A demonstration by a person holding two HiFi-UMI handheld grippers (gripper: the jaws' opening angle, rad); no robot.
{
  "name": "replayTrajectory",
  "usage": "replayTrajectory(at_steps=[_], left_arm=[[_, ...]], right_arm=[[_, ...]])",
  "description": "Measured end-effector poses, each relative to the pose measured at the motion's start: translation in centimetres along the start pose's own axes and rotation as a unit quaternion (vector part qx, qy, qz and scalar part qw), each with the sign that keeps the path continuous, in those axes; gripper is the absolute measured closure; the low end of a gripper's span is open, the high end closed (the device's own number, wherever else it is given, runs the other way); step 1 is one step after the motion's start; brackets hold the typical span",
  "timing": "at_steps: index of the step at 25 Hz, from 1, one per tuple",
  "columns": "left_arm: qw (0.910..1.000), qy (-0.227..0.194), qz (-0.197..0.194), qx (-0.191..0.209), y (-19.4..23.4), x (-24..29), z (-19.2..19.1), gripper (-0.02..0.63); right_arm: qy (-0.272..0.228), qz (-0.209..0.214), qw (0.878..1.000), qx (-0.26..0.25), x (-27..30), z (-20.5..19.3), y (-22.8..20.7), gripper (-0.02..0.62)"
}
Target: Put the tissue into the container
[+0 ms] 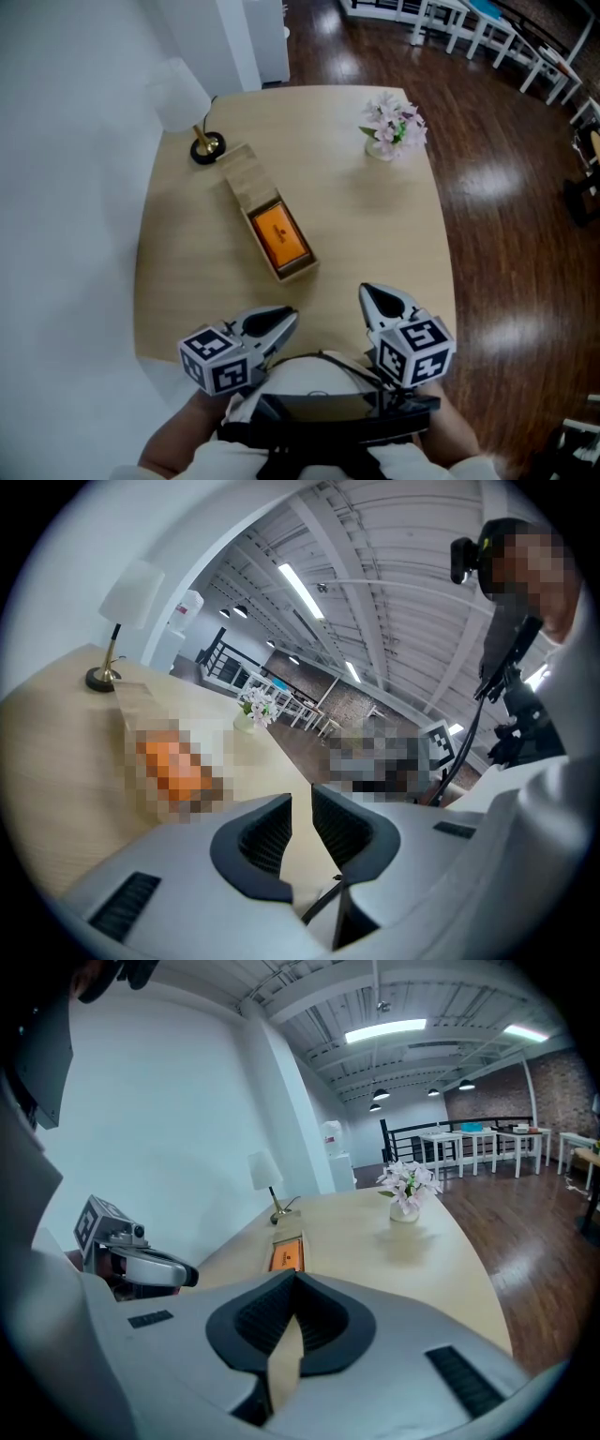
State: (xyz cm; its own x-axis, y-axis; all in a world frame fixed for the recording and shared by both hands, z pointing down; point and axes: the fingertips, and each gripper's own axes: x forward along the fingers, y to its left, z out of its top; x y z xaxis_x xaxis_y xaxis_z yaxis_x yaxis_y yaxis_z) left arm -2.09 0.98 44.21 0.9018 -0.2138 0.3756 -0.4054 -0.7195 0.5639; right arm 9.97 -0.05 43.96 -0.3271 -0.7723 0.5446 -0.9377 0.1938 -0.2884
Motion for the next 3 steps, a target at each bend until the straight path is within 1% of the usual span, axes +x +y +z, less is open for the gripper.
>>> replayTrajectory(at_steps=[3], left_arm=[[1.0, 0.001, 0.0, 0.003, 0.01, 0.02, 0.16, 0.546]], right_arm=[[0.003, 0.003, 1.0, -0.007, 0.2, 0.11, 0.11, 0.595]])
